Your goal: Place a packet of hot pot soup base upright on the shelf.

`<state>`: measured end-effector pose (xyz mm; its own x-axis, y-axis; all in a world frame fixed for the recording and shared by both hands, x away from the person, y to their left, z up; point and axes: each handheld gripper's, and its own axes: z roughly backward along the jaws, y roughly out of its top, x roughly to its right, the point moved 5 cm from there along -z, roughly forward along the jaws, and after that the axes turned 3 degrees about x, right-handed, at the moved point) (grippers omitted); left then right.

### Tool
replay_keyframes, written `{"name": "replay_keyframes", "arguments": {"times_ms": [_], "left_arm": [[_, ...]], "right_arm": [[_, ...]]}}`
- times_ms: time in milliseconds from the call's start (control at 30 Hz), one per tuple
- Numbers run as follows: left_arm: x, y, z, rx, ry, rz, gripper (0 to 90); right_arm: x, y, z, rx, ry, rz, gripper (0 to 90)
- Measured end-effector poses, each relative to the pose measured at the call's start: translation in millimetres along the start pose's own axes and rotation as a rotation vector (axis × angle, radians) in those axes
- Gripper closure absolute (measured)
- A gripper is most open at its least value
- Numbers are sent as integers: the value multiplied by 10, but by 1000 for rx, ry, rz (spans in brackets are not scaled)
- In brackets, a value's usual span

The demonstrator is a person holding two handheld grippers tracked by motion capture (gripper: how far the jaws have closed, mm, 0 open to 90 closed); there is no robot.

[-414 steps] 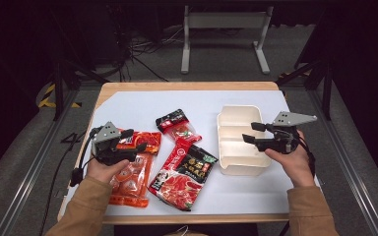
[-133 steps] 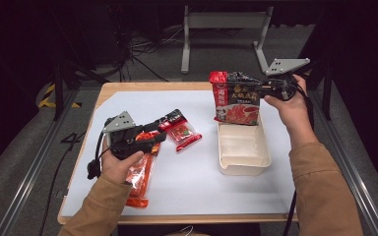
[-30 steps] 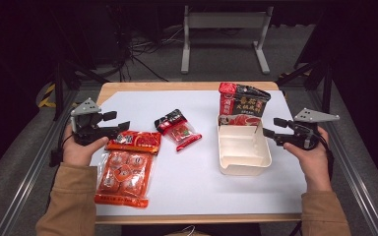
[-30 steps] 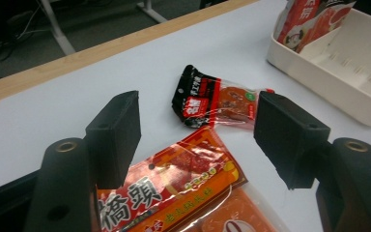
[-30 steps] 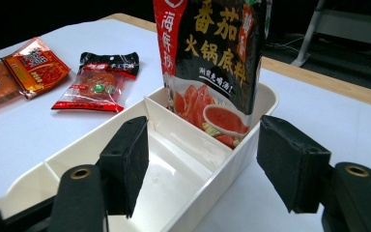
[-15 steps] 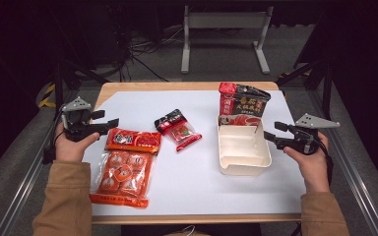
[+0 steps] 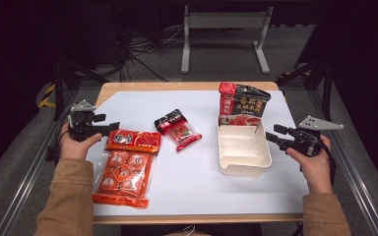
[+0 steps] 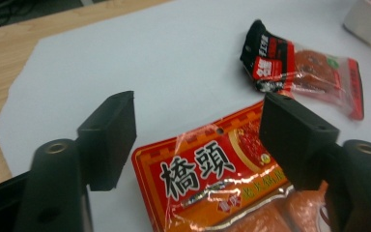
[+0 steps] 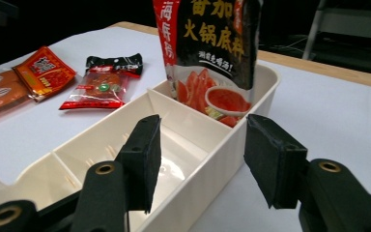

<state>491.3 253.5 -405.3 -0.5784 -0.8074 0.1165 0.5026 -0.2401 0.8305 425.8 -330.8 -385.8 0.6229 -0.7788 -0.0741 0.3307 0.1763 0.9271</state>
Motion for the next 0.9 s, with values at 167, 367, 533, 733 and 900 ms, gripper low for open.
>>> {"name": "replay_keyframes", "arguments": {"times_ms": [167,367,533,733,900], "left_arm": [[-106,-122,-102,-45,7,52,313],[-187,-259,-206,-86,16,88,310],[-237,-349,-284,-116,11,112,300],[-254,-421,-368,-161,-2,126,281],[-261,-459,-409,-189,-19,144,264]], "right_arm": [[-9,-7,-22,-7,0,6,444],[-6,1,-26,1,-2,8,435],[-12,-4,-39,-3,0,10,430],[-13,-26,-59,-18,-6,13,425],[-14,-32,-67,-23,-5,18,425]]}}
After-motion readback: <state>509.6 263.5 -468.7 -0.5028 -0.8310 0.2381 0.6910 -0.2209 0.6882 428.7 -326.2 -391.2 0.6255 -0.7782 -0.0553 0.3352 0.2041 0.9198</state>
